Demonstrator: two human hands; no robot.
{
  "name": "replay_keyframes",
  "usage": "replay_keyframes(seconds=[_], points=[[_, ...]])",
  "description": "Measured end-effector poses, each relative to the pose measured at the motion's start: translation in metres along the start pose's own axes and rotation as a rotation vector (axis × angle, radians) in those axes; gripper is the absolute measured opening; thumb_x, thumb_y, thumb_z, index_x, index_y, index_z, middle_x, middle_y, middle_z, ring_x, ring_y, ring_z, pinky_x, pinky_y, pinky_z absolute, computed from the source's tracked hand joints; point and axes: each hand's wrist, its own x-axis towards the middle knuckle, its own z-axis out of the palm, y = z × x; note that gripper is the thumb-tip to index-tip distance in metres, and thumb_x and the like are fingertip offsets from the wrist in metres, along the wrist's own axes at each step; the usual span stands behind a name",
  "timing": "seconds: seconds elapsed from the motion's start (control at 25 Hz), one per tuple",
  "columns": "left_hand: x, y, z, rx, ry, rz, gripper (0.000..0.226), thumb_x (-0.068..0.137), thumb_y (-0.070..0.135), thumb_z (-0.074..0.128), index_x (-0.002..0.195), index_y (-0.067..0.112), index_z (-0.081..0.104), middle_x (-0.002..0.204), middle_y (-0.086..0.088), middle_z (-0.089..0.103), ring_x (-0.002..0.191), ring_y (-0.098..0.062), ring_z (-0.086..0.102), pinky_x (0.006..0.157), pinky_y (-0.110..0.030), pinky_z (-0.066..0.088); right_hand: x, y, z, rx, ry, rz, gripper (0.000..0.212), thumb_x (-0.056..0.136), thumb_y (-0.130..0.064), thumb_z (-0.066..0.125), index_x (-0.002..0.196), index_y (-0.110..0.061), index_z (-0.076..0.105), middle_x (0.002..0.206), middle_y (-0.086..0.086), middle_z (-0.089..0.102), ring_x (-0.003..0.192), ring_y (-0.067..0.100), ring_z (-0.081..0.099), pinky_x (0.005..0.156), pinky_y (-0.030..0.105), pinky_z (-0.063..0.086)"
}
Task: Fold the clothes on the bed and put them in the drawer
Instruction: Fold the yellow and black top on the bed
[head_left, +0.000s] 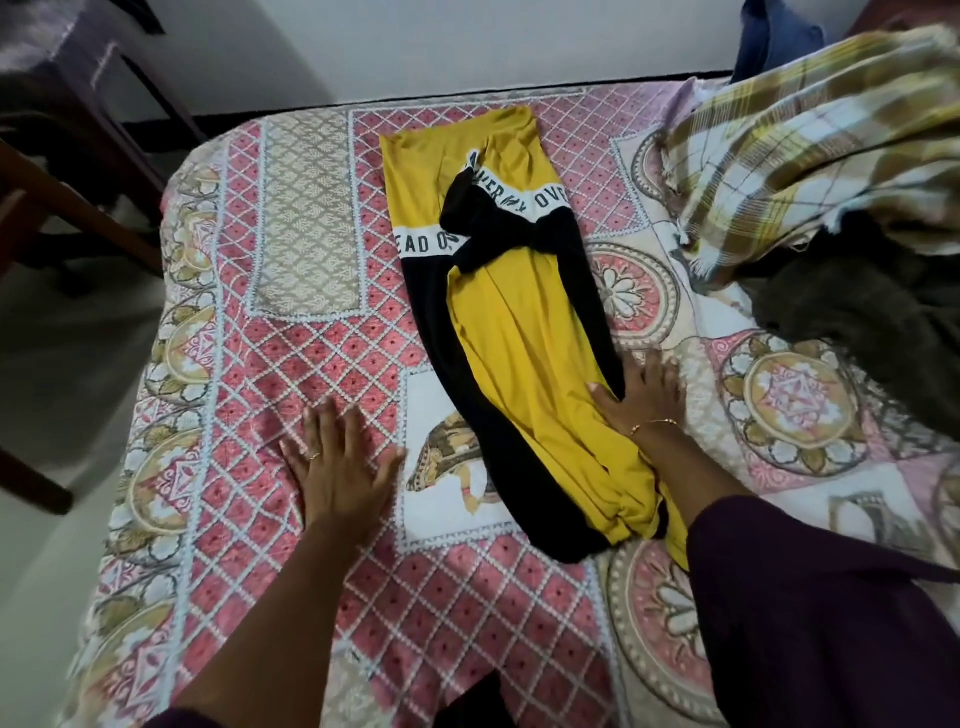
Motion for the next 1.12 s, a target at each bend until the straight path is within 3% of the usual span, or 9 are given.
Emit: replay_keyframes(seconds=[0.28,0.36,0.44,0.56,0.68,0.76,0.88,1.04,1.12], points=[[-0.004,0.027,-0.020,0.242,-0.010,-0.012,0.079,0.090,0.059,0.033,0.150,0.010,0.014,0.158,-0.015,0.004,0.144,-0.036,-0.009,0.113,-0.059,-0.007,-0.015,-0.002,0.000,-0.036,0.075,-0.002,0.064,0.094,-0.045,0.045,0.147,-0.015,0.024,0.156,0.014,0.010,0.142,0.035,0.009,0.114,0.047,0.014],[-0.003,0.054,-0.021,0.242,0.042,0.164,0.067,0.095,0.049,0.034,0.147,0.007,0.023,0.156,-0.015,0.016,0.145,-0.035,0.002,0.116,-0.050,-0.003,-0.027,-0.005,0.003,-0.054,0.185,-0.035,0.048,0.093,-0.029,0.051,0.134,-0.006,0.044,0.141,0.019,0.033,0.130,0.036,0.030,0.105,0.042,0.031],[-0.002,0.086,-0.019,0.136,0.126,0.442,0.053,0.095,0.040,0.040,0.132,0.003,0.047,0.140,-0.019,0.044,0.136,-0.036,0.033,0.114,-0.046,0.022,-0.042,-0.004,0.001,0.066,0.218,-0.013,0.038,0.093,-0.018,0.050,0.128,-0.003,0.050,0.130,0.021,0.042,0.119,0.038,0.043,0.093,0.040,0.038],[-0.004,0.142,-0.018,-0.174,0.153,0.777,0.036,0.088,0.027,0.043,0.094,-0.001,0.064,0.094,-0.019,0.065,0.090,-0.037,0.063,0.074,-0.042,0.054,-0.059,-0.008,-0.016,0.215,0.295,0.031,0.032,0.096,-0.013,0.043,0.124,-0.002,0.055,0.120,0.022,0.051,0.109,0.039,0.051,0.081,0.041,0.042],[-0.012,0.191,-0.033,-0.769,-0.160,0.342,0.036,0.096,0.036,0.046,0.084,0.007,0.064,0.080,-0.014,0.064,0.078,-0.027,0.061,0.068,-0.038,0.047,-0.081,-0.034,-0.035,0.261,0.510,-0.172,0.023,0.090,-0.008,0.049,0.104,0.003,0.064,0.101,0.024,0.060,0.087,0.041,0.060,0.064,0.040,0.047],[-0.004,0.201,-0.036,-1.222,-0.379,-0.084,0.040,0.089,0.048,0.055,0.075,0.012,0.062,0.077,-0.012,0.062,0.074,-0.022,0.059,0.071,-0.035,0.047,-0.097,-0.055,-0.039,0.191,0.348,-0.391,0.026,0.086,-0.005,0.051,0.109,0.002,0.058,0.106,0.022,0.057,0.092,0.038,0.060,0.069,0.041,0.048],[0.001,0.192,-0.032,-1.232,-0.441,-0.365,0.028,0.093,0.032,0.053,0.074,0.012,0.058,0.078,-0.012,0.060,0.073,-0.027,0.061,0.076,-0.039,0.049,-0.111,-0.059,-0.029,0.014,-0.110,-0.310,0.049,0.087,-0.009,0.055,0.133,-0.005,0.036,0.128,0.015,0.044,0.116,0.033,0.050,0.089,0.039,0.043],[0.002,0.184,-0.033,-1.406,-0.381,-0.582,0.033,0.104,0.020,0.027,0.079,0.008,0.045,0.075,-0.015,0.059,0.051,-0.020,0.065,0.049,-0.026,0.054,-0.112,-0.035,-0.030,-0.244,-0.032,-0.138,0.035,0.096,-0.013,0.043,0.130,-0.009,0.043,0.135,0.014,0.042,0.123,0.032,0.044,0.097,0.038,0.040],[0.000,0.182,-0.031,-1.266,-0.335,-0.454,0.029,0.102,0.020,0.036,0.081,0.006,0.051,0.082,-0.018,0.062,0.061,-0.024,0.065,0.051,-0.026,0.053,-0.109,-0.023,-0.039,-0.189,-0.095,-0.121,0.036,0.093,-0.015,0.047,0.128,-0.008,0.046,0.132,0.013,0.049,0.122,0.031,0.048,0.096,0.037,0.041]])
